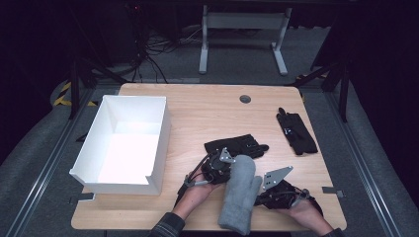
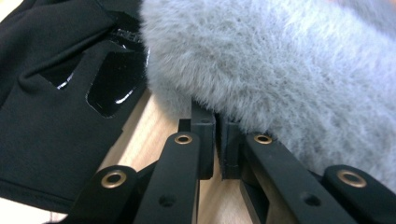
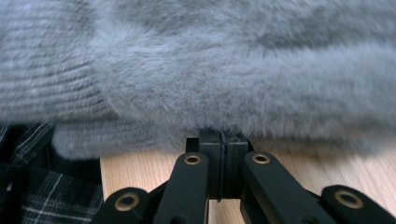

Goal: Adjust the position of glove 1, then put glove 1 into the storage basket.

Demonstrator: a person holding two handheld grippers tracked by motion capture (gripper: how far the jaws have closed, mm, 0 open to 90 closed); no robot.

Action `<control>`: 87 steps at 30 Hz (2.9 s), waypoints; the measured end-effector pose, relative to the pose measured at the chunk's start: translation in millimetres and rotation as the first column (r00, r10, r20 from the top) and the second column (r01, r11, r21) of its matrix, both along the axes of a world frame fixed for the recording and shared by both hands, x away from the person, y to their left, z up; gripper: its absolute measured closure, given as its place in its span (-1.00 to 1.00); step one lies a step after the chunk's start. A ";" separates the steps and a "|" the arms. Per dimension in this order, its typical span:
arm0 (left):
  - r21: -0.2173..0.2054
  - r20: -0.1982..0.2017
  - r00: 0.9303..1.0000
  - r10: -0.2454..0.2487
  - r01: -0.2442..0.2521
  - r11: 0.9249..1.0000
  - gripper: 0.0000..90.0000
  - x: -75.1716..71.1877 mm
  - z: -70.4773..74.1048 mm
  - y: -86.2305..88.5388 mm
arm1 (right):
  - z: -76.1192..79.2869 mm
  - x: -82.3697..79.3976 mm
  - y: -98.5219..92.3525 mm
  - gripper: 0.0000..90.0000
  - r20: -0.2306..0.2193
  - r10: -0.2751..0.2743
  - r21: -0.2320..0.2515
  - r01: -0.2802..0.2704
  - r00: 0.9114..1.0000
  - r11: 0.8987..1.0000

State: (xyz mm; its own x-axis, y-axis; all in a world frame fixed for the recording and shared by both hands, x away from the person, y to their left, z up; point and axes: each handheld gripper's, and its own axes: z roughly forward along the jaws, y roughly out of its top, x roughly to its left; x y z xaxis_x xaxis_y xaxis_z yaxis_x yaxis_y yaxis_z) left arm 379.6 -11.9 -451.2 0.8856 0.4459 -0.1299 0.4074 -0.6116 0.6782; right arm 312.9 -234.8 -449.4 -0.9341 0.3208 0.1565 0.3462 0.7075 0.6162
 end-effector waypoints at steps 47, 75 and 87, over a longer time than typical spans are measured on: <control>-0.046 -0.021 0.998 -0.061 0.059 0.997 -0.76 -26.6 27.2 20.3 | -9.7 18.0 -63.4 -0.51 0.145 -0.304 0.005 0.306 0.942 0.952; -0.005 -0.298 0.931 -0.208 0.217 0.976 0.26 -13.8 -1.1 1.9 | -22.2 19.9 -60.9 -0.92 0.209 -0.317 0.050 0.314 0.925 0.948; 0.040 -0.250 0.948 -0.196 0.212 0.976 0.50 -18.2 20.1 7.5 | -22.3 20.1 -60.5 -0.95 0.209 -0.316 0.047 0.314 0.925 0.948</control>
